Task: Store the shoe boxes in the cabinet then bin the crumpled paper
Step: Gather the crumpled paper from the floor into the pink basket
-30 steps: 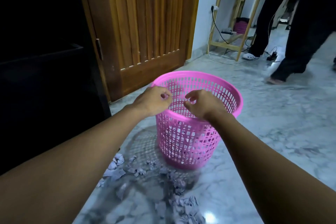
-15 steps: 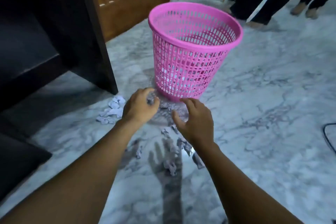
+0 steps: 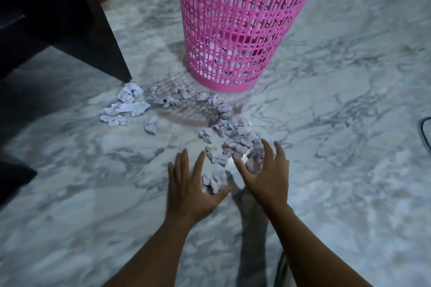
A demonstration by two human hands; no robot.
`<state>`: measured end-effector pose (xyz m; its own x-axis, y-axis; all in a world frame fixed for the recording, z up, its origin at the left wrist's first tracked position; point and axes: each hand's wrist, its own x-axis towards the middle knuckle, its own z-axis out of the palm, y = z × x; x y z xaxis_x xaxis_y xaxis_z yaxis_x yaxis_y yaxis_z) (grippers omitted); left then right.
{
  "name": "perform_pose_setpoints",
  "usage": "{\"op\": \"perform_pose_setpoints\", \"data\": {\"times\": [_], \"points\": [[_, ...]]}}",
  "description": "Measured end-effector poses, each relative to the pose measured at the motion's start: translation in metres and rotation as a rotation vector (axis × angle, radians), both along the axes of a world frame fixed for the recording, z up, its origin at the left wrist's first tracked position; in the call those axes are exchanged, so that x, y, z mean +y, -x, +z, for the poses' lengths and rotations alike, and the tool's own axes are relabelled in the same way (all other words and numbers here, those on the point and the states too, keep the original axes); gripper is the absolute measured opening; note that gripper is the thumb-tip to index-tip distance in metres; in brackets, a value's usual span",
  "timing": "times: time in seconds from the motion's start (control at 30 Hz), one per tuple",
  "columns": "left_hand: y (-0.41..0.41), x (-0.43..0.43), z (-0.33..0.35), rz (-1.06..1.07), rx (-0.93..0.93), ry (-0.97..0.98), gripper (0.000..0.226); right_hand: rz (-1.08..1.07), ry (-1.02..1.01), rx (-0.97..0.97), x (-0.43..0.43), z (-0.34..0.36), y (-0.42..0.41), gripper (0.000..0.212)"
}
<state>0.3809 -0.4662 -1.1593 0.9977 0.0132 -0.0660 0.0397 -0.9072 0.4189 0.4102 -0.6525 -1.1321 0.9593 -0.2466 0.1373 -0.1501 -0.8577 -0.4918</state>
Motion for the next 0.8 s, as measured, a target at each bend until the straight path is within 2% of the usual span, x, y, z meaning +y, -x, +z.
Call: {"op": "perform_pose_setpoints", "data": {"times": [0.07,0.17,0.2,0.37,0.5,0.7,0.8], "points": [[-0.003,-0.004,-0.007,-0.043,-0.051,-0.014,0.092,0.003,-0.034,0.018,-0.003,-0.007,0.0,0.093],[-0.008,-0.004,-0.013,-0.063,-0.193,-0.062,0.039,0.009,-0.085,0.01,-0.008,-0.015,-0.003,0.099],[-0.011,-0.003,-0.013,-0.049,-0.201,-0.073,0.034,0.017,-0.1,0.008,-0.008,-0.017,-0.005,0.1],[-0.027,0.007,-0.009,0.037,-0.136,-0.014,0.039,0.134,-0.068,0.011,-0.014,-0.027,-0.026,0.111],[-0.058,0.008,0.004,0.079,-0.137,0.053,0.045,0.318,0.01,0.049,-0.012,-0.028,-0.055,0.121],[-0.108,0.014,0.01,-0.096,0.004,0.038,0.068,0.572,0.045,0.068,0.012,-0.03,-0.09,0.117],[-0.11,0.017,0.006,-0.151,-0.034,0.024,0.061,0.614,0.041,0.025,0.021,-0.032,-0.102,0.115]]}}
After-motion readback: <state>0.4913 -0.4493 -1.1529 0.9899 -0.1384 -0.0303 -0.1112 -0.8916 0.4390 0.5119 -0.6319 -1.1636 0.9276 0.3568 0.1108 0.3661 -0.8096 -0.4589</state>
